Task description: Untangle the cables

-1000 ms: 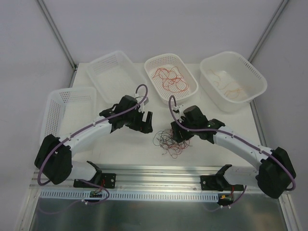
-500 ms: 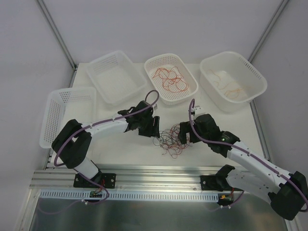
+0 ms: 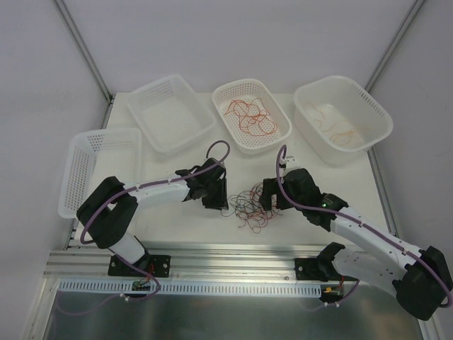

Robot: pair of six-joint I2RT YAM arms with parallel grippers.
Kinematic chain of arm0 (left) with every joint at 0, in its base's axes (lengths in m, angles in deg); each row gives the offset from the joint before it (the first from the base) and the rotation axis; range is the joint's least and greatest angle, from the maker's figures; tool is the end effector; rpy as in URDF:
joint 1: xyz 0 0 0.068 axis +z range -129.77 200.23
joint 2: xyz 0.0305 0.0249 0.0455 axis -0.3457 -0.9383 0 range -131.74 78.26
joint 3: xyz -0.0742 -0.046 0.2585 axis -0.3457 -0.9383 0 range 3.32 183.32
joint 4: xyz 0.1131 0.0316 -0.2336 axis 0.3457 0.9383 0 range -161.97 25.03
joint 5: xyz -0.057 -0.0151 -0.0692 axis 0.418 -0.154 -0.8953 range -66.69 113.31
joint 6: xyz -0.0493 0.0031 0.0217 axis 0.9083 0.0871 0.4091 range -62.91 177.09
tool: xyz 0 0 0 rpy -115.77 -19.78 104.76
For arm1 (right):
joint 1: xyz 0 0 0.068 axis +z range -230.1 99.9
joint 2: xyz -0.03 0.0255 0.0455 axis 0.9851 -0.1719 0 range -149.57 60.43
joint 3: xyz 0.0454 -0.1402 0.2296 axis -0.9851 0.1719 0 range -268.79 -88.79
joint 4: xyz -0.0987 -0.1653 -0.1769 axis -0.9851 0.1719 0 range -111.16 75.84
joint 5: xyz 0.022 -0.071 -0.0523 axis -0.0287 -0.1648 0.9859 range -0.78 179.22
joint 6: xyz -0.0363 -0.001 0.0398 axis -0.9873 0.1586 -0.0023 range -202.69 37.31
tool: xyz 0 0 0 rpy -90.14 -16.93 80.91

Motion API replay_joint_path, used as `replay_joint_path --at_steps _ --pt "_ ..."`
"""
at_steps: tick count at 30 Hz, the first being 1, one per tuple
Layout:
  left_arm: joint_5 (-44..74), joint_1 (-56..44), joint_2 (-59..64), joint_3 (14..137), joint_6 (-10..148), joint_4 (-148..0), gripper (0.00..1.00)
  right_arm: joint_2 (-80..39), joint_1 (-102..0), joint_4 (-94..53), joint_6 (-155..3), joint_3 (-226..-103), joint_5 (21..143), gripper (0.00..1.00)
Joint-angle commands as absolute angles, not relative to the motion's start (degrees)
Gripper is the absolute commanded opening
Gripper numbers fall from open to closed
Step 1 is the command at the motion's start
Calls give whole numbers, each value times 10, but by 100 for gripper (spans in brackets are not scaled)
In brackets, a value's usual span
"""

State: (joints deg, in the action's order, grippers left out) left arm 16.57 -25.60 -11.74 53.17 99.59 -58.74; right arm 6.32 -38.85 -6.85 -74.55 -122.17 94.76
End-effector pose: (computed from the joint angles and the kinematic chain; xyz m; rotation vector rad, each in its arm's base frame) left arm 0.2138 -0.2262 0.1775 0.1294 2.6665 -0.7283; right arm 0.1565 0.1327 0.2340 -0.5748 2.1286 0.3822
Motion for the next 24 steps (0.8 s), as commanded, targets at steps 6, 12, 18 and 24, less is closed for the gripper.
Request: replay_joint_path --at_steps 6,12,18,24 --pt "209 -267 -100 518 1031 -589 36 51 -385 -107 -734 -1219 940 93" --pt "217 -267 -102 510 1040 -589 42 47 -384 -113 -731 -1216 934 93" --pt "213 -267 -111 520 1039 -591 39 41 -384 -116 -732 -1215 930 93" --pt "198 -275 -130 543 1042 -595 25 21 -381 -121 -729 -1220 920 93"
